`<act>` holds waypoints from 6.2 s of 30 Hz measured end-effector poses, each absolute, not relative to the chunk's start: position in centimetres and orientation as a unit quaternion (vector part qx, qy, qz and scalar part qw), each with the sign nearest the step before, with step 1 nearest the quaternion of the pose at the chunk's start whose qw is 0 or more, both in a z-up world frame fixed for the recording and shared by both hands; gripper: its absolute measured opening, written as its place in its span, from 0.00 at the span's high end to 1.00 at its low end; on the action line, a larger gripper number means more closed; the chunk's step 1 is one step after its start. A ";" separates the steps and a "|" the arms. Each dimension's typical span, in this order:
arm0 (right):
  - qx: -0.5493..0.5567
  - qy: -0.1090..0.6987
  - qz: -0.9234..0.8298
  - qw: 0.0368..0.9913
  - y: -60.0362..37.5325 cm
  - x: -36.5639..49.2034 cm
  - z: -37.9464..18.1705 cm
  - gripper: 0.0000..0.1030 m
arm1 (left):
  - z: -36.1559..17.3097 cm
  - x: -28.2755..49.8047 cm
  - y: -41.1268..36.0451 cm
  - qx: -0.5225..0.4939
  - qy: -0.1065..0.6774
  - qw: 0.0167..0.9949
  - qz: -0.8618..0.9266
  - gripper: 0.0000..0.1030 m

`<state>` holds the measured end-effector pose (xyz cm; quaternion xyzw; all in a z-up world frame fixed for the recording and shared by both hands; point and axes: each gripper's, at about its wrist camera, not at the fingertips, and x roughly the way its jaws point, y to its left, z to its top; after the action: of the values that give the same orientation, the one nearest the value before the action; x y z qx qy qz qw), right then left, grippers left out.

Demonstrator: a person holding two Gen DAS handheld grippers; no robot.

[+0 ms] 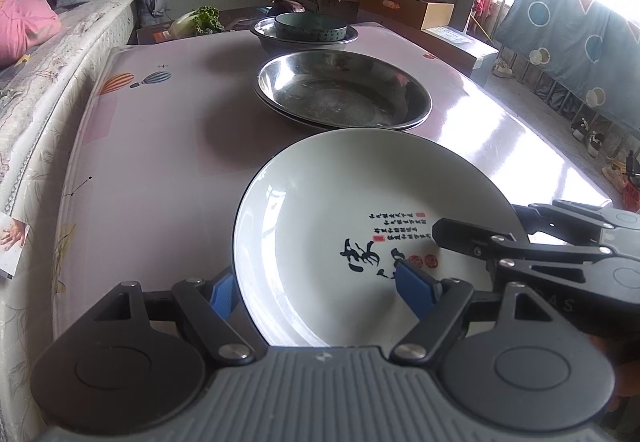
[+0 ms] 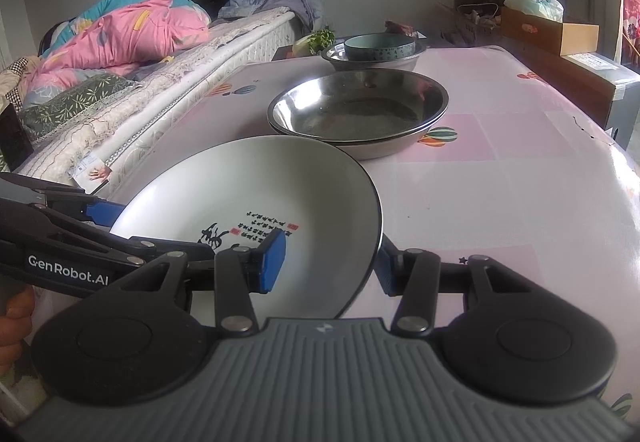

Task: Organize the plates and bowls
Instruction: 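Lower the white plate over the steel basin stack with the right tool while the left tool lowers it, then set the white plate into the basins and open the right tool while the left tool opens, then move the right tool to the steel bowl holding the teal bowl while the left tool follows, then grasp the steel bowl rim with the right tool while the left tool grasps its rim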

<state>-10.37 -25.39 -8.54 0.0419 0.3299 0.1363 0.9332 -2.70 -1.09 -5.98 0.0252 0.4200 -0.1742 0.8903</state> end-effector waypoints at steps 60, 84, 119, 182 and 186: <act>0.074 0.319 0.107 0.939 -29.4 3.5 -5.4 0.54 | -3.0 11.4 -4.8 0.005 0.411 0.892 -0.185 0.22; 0.074 0.337 0.088 0.935 -31.0 8.4 -6.8 0.53 | -3.6 14.6 -5.2 -0.008 0.419 0.888 -0.188 0.25; 0.015 0.240 0.013 0.971 -31.5 0.7 -0.5 0.01 | -0.7 8.5 -2.4 0.007 0.381 0.912 -0.150 0.09; 0.137 0.448 0.142 0.872 -34.8 34.8 -8.5 0.69 | -5.6 34.9 -5.6 0.024 0.447 0.884 -0.136 0.69; 0.155 0.452 0.153 0.865 -34.8 35.6 -9.4 0.76 | -6.7 35.8 -5.4 0.010 0.466 0.875 -0.130 0.72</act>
<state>35.57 -34.80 -9.36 0.1552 0.4516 0.1525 0.8653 35.77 -5.36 -6.69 0.0100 0.4662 -0.1300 0.8750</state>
